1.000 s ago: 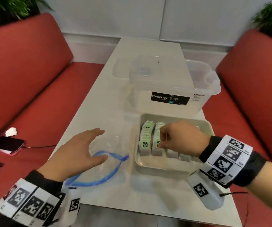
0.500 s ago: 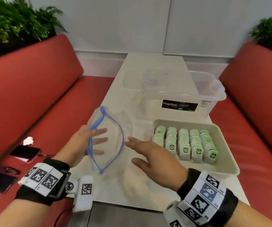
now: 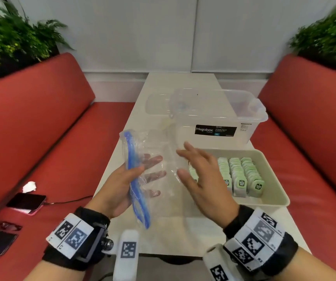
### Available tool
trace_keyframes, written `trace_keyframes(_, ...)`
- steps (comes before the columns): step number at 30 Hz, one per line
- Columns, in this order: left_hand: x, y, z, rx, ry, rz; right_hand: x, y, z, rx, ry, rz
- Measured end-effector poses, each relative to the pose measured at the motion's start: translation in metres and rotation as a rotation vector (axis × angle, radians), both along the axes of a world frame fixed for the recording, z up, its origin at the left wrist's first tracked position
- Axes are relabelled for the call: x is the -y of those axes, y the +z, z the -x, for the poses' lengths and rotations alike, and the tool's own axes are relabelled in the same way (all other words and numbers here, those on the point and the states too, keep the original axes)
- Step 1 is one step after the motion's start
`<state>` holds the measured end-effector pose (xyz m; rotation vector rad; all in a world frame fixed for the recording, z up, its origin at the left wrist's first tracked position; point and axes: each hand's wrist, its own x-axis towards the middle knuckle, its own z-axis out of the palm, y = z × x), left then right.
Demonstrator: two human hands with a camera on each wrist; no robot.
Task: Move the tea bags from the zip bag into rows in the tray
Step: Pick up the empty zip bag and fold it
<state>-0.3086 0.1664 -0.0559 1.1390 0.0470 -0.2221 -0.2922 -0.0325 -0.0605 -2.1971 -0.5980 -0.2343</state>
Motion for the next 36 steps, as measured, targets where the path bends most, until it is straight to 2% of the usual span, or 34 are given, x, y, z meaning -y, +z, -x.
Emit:
trace_keyframes(2,0.000,0.005,-0.001,0.013,-0.069,0.011,0.011,0.010,-0.006,-0.175,-0.097,-0.186)
trace_keyframes(5,0.006,0.010,-0.004,0.018,-0.176,0.005,0.020,0.021,-0.014,-0.560,-0.039,-0.501)
trace_keyframes(6,0.008,0.011,-0.006,0.014,-0.214,0.010,0.022,0.024,-0.015,-0.635,-0.006,-0.564)
trace_keyframes(8,0.008,0.011,-0.011,0.005,-0.293,-0.039,0.027,0.029,-0.015,-0.648,0.030,-0.601)
trace_keyframes(11,0.005,0.011,-0.018,0.004,-0.413,-0.270,0.036,0.034,-0.017,-0.543,-0.048,-0.598)
trace_keyframes(13,0.004,0.012,-0.020,0.016,-0.456,-0.345,0.042,0.035,-0.018,-0.533,-0.054,-0.631)
trace_keyframes(16,0.004,0.012,-0.023,0.064,-0.388,-0.331,0.054,0.037,-0.017,-0.649,0.108,-0.671)
trace_keyframes(18,0.001,0.011,-0.025,0.104,-0.356,-0.272,0.059,0.039,-0.015,-0.674,0.139,-0.626)
trace_keyframes(21,0.000,0.008,-0.025,0.140,-0.309,-0.219,0.060,0.042,-0.012,-0.642,0.053,-0.598)
trace_keyframes(24,0.006,0.014,-0.019,0.173,-0.279,-0.317,0.058,0.041,-0.014,-0.614,-0.081,-0.656)
trace_keyframes(26,0.009,0.016,-0.019,0.220,-0.265,-0.345,0.059,0.040,-0.016,-0.699,-0.077,-0.735)
trace_keyframes(28,0.007,0.015,-0.023,0.252,-0.219,-0.402,0.060,0.039,-0.015,-0.904,-0.020,-0.770)
trace_keyframes(30,0.007,0.013,-0.022,0.303,-0.197,-0.479,0.058,0.035,-0.013,-1.005,0.017,-0.649)
trace_keyframes(33,0.012,0.014,-0.022,0.361,-0.227,-0.703,0.050,0.028,-0.012,-0.831,-0.118,-0.483)
trace_keyframes(36,0.023,0.012,-0.024,0.312,-0.263,-0.852,0.044,0.025,-0.015,-0.472,-0.258,-0.352)
